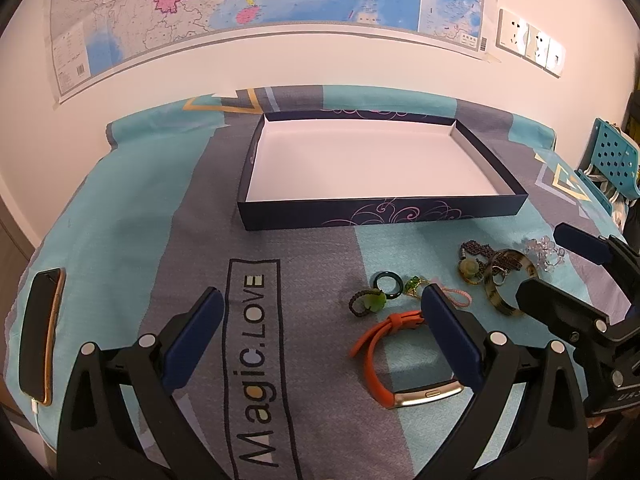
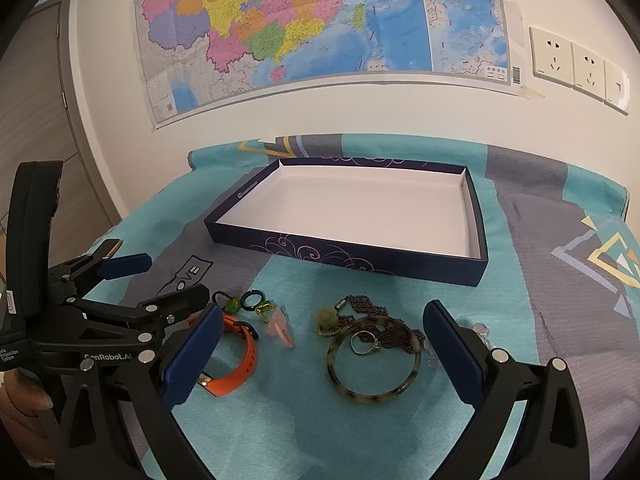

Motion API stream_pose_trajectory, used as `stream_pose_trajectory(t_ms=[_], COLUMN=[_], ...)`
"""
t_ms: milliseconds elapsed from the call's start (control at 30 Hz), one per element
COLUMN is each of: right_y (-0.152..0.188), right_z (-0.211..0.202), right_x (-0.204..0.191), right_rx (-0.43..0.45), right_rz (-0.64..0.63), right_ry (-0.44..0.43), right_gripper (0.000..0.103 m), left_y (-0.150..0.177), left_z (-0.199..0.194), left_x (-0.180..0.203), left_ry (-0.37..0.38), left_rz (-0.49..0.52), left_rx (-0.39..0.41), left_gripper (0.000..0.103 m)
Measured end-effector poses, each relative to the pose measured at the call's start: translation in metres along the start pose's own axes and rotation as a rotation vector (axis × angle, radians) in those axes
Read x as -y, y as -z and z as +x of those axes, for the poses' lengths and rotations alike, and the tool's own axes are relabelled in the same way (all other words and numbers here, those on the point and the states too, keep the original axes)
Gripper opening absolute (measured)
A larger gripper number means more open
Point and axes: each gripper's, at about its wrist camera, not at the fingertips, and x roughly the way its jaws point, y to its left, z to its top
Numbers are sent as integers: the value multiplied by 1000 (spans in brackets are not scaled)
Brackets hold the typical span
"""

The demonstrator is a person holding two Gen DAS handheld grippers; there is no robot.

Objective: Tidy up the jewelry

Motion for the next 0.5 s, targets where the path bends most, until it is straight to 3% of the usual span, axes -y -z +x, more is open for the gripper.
stream_pose_trajectory(t_ms=[500], right_y=[1], right_z=[0], right_x=[1], right_rx=[-2], right_rz=[8], right_ry=[-22], right_gripper=[97], left_y=[0], left_z=[-2], left_x=[-1], left_ry=[3], left_rz=[2], left_rx=[7], left_gripper=[97])
